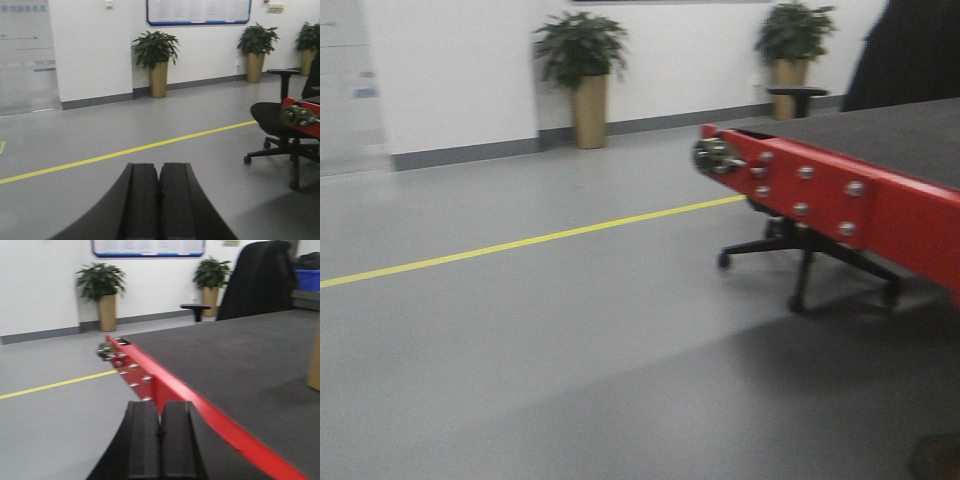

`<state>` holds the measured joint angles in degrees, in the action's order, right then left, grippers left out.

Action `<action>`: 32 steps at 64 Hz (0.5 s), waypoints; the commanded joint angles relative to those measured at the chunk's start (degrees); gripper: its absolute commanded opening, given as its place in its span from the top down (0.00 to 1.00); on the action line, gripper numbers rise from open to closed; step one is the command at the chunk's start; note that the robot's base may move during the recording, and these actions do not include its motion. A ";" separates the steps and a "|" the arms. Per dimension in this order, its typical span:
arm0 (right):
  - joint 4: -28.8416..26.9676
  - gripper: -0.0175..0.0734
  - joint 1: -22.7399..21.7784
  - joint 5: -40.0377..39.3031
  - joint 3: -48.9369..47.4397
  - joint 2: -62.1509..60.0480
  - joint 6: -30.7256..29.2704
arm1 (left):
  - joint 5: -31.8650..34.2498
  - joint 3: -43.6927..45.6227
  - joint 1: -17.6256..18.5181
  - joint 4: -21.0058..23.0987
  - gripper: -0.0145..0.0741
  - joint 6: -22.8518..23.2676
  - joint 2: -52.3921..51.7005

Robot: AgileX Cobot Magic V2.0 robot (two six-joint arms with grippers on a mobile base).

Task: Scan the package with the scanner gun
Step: 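Drive the base toward the red-framed table and turn to face it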

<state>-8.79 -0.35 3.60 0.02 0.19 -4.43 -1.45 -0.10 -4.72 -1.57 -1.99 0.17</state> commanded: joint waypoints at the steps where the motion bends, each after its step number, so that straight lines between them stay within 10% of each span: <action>1: 0.02 0.99 0.16 -1.14 -0.02 -0.19 -0.12 | 0.89 0.10 -0.20 0.26 0.96 -0.16 -0.17; 32: 0.02 0.99 -0.06 -1.14 -0.02 -0.19 -0.12 | 0.89 0.10 -0.20 0.26 0.96 -0.16 -0.17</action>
<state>-8.79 -0.35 3.60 0.02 0.19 -4.43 -1.45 -0.10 -4.72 -1.57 -1.99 0.17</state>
